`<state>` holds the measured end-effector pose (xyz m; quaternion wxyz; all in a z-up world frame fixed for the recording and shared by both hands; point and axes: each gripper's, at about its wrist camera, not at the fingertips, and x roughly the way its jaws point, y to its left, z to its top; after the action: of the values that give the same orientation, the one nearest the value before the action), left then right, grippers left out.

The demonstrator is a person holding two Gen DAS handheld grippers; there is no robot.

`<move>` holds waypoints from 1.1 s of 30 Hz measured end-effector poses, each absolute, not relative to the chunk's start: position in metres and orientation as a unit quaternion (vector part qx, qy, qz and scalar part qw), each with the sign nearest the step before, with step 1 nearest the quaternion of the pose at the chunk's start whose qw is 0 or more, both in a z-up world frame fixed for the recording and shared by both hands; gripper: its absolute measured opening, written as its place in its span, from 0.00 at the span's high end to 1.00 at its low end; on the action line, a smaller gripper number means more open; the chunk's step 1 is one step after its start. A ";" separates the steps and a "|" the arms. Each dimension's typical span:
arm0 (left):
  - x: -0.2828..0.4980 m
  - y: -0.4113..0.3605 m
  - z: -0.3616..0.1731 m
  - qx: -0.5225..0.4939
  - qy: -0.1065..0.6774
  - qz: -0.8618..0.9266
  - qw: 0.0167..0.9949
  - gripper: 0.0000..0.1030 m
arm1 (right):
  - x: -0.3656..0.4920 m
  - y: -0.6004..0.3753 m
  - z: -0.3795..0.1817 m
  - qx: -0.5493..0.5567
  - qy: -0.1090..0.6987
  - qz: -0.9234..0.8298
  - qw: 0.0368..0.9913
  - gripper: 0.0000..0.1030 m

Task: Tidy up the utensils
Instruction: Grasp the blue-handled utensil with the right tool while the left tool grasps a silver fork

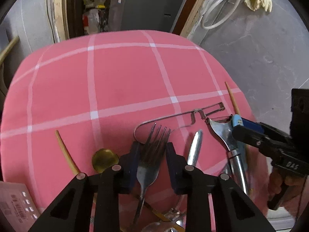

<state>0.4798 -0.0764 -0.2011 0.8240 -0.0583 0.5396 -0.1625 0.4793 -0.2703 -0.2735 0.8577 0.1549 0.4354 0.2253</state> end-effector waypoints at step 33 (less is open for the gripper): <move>0.479 -0.094 -0.198 -0.092 0.611 -0.262 0.741 0.96 | 0.464 -0.285 -0.278 0.212 0.452 0.240 0.832 0.86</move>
<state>0.4788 -0.0939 -0.1979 0.7409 -0.0922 0.6113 -0.2623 0.4640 -0.2849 -0.2782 0.8323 0.2121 0.4522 0.2404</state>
